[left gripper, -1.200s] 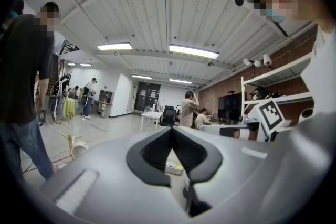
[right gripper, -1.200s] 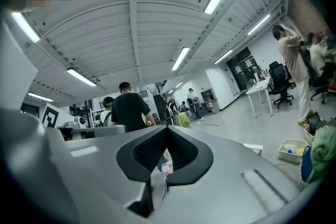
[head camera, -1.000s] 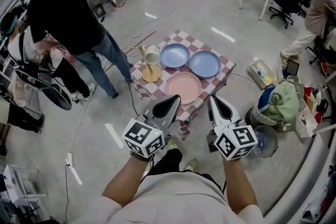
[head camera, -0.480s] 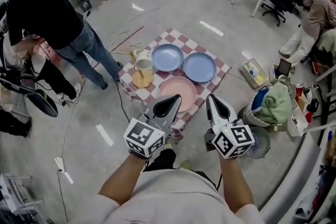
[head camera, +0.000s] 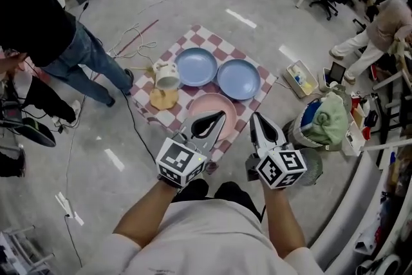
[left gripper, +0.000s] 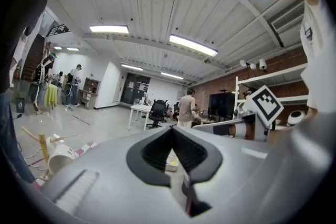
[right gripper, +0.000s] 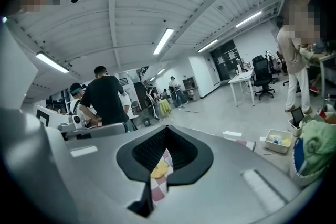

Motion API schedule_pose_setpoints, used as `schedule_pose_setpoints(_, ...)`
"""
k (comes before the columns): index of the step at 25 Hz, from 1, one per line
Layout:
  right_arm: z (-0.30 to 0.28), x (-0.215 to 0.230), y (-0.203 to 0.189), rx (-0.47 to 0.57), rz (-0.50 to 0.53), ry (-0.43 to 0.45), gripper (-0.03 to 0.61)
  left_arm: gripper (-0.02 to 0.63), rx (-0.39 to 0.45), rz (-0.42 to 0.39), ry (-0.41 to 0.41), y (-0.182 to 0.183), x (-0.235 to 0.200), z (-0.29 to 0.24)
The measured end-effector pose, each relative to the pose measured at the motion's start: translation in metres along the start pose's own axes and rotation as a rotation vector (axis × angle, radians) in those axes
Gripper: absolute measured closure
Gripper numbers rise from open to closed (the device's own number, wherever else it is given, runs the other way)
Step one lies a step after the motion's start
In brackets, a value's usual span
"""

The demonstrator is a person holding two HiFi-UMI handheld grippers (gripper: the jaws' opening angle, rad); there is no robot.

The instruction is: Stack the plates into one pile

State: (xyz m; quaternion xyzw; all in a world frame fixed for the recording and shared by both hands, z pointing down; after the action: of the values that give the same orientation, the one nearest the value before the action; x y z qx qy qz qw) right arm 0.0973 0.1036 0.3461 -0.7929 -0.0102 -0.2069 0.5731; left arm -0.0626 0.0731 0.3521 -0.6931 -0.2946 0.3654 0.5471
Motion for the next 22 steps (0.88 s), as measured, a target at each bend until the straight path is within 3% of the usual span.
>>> schedule_pose_setpoints(12, -0.054, 0.035, -0.004, -0.025, -0.085, -0.059, 0.569, 0.607, -0.050, 0.070, -0.036, -0.018, -0.050, -0.049)
schedule_pose_setpoints(22, -0.110, 0.109, -0.023, -0.138, -0.119, -0.086, 0.569, 0.607, -0.129, 0.094, -0.027, -0.048, -0.070, -0.120)
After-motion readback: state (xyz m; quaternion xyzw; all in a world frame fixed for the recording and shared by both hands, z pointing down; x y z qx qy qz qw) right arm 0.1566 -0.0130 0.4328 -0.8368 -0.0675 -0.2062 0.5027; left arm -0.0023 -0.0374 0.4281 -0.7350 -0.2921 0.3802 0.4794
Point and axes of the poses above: the fingertips, and each gripper's own axes: z backward along the fingers, x to its right, y out of its top, the point moved 6 cm from there along z, backward along the fingers, and after that the axes turned 3 degrees about -x, right-handed, at the moved point
